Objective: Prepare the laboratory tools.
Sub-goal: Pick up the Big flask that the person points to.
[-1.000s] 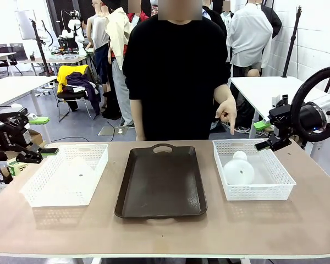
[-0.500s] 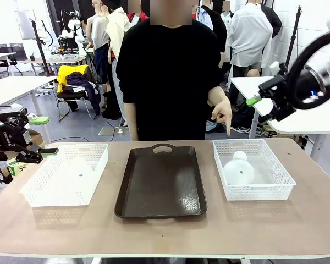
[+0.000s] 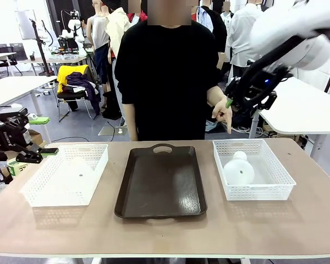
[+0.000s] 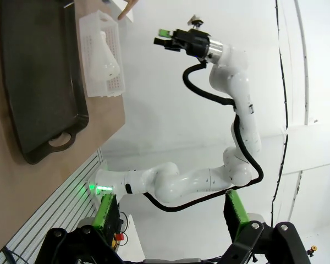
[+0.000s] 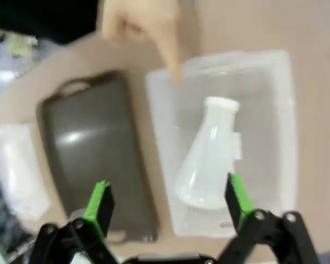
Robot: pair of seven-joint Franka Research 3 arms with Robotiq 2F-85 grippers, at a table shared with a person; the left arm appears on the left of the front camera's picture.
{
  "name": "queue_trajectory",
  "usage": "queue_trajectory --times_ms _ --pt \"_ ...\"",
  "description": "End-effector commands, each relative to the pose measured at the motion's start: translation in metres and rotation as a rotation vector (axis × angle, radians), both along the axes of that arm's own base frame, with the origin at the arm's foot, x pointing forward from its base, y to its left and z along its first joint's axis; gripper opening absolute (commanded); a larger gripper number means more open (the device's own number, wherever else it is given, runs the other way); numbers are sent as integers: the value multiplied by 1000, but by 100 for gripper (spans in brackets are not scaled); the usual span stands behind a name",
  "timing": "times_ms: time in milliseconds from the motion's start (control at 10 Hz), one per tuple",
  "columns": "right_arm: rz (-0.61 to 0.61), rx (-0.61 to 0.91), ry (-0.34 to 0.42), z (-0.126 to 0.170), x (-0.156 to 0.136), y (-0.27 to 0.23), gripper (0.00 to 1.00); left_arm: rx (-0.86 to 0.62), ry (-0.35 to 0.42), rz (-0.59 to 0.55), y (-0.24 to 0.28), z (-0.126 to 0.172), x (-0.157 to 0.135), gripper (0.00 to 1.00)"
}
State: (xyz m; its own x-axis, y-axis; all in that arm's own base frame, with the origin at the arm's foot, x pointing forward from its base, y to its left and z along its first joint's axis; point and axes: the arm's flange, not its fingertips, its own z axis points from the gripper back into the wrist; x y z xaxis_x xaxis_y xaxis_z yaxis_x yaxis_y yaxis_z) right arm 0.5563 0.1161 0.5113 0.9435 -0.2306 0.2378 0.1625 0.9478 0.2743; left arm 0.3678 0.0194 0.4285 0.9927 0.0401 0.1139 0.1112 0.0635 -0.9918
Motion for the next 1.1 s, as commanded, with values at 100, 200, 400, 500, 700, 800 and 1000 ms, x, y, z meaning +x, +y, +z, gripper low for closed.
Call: queue_trajectory --times_ms 100,200,400,500,700,800,1000 --pt "-215 -87 246 -32 25 10 100 1 -7 4 0 2 0 100" --pt "-222 -84 265 -42 30 9 100 1 -7 4 0 2 0 100" --pt "-215 -26 255 -71 40 -1 100 1 -7 4 0 2 0 100" --pt "-223 -117 255 -62 20 0 100 1 -7 4 0 2 0 100" --pt "-223 -117 255 -62 20 0 100 1 -7 4 0 2 0 100" --pt "-227 -90 272 -69 29 -1 100 1 -7 4 0 2 0 100" --pt "-330 -171 237 -111 35 7 100 1 -7 4 0 2 0 100"
